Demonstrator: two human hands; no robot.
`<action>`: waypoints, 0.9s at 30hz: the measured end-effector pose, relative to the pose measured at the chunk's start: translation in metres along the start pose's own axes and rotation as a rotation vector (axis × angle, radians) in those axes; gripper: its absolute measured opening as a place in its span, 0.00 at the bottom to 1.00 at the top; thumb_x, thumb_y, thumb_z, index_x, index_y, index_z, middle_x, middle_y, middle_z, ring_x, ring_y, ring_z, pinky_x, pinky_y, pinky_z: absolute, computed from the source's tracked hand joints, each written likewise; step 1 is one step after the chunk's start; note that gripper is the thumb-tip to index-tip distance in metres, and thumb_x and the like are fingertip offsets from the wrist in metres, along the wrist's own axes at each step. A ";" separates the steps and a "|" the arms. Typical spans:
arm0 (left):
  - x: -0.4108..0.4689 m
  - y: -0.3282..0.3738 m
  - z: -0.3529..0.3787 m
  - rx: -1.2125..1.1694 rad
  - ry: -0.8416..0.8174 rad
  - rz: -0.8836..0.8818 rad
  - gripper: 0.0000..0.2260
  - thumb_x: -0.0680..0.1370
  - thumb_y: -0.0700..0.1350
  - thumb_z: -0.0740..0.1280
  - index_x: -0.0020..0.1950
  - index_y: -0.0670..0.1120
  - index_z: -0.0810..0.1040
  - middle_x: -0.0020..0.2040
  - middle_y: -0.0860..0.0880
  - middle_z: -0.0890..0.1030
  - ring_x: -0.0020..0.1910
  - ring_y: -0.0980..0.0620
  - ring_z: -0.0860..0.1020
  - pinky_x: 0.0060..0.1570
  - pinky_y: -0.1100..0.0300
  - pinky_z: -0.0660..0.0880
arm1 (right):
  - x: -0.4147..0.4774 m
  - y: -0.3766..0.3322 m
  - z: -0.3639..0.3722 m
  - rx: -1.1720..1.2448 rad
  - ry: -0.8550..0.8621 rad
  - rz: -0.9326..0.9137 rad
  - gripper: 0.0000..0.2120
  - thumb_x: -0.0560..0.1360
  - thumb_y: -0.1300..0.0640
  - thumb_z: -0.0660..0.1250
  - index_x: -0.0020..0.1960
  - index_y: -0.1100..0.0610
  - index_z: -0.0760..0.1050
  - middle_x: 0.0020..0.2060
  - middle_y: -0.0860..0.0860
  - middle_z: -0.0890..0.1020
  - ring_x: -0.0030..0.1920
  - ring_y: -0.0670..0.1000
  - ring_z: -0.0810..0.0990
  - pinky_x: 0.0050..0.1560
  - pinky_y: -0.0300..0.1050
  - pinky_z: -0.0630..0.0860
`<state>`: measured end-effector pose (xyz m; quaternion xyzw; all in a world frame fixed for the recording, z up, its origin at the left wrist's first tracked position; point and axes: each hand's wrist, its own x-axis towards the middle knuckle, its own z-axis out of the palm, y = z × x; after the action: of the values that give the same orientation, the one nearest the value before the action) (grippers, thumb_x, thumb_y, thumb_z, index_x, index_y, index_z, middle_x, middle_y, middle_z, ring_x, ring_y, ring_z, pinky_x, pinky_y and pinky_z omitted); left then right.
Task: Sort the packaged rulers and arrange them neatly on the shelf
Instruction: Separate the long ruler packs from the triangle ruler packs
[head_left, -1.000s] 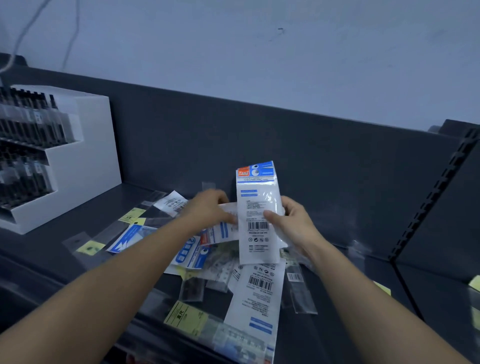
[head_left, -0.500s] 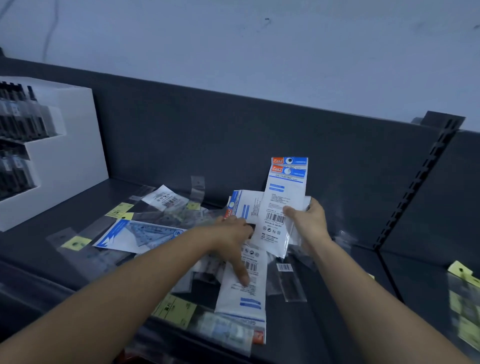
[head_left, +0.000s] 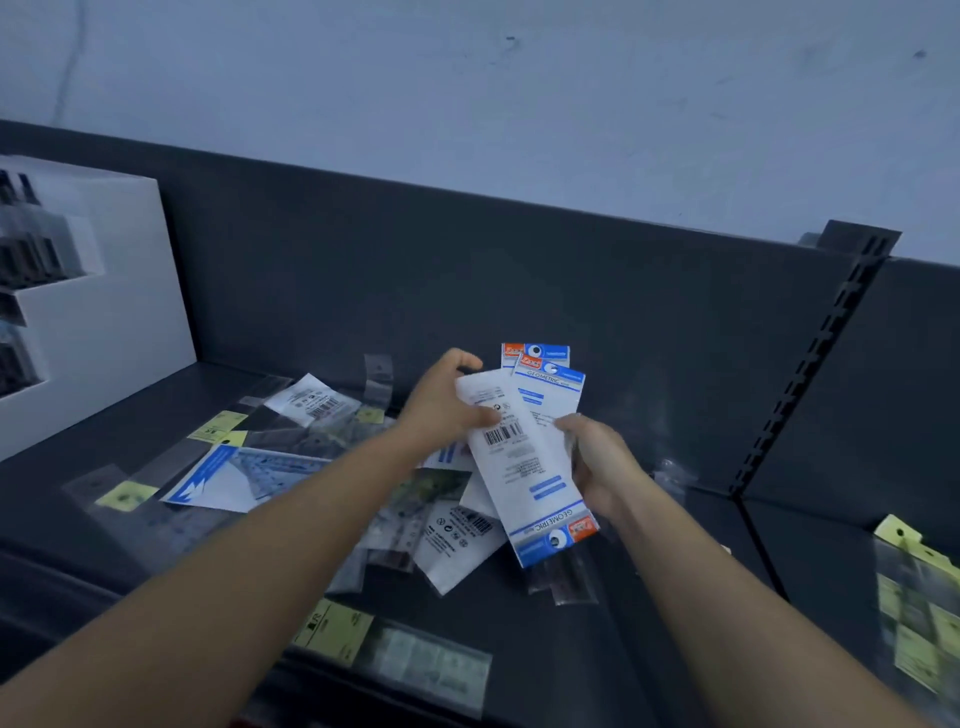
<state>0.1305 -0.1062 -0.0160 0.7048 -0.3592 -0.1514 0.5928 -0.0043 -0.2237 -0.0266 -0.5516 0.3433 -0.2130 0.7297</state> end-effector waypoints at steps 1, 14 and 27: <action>0.000 -0.001 0.007 0.121 0.036 0.026 0.23 0.67 0.36 0.78 0.55 0.48 0.71 0.53 0.48 0.76 0.44 0.54 0.76 0.39 0.60 0.75 | 0.000 -0.001 -0.001 0.008 -0.045 0.008 0.09 0.79 0.58 0.62 0.56 0.60 0.77 0.46 0.58 0.85 0.46 0.59 0.83 0.48 0.54 0.79; -0.030 0.006 0.007 1.402 -0.785 -0.072 0.41 0.61 0.68 0.74 0.65 0.46 0.71 0.63 0.47 0.69 0.62 0.47 0.69 0.59 0.52 0.72 | 0.011 0.006 -0.018 -0.005 0.169 -0.029 0.15 0.72 0.72 0.69 0.55 0.61 0.71 0.49 0.59 0.83 0.44 0.59 0.84 0.38 0.55 0.81; -0.036 0.011 0.012 1.482 -0.501 0.379 0.08 0.75 0.41 0.62 0.36 0.45 0.68 0.41 0.47 0.75 0.37 0.49 0.72 0.32 0.58 0.67 | 0.001 0.004 -0.031 -0.055 0.319 -0.057 0.13 0.71 0.71 0.69 0.51 0.60 0.72 0.48 0.59 0.83 0.44 0.60 0.83 0.38 0.53 0.80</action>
<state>0.0940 -0.0902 -0.0168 0.7871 -0.6019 0.0759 -0.1115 -0.0265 -0.2434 -0.0350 -0.5401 0.4447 -0.3088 0.6444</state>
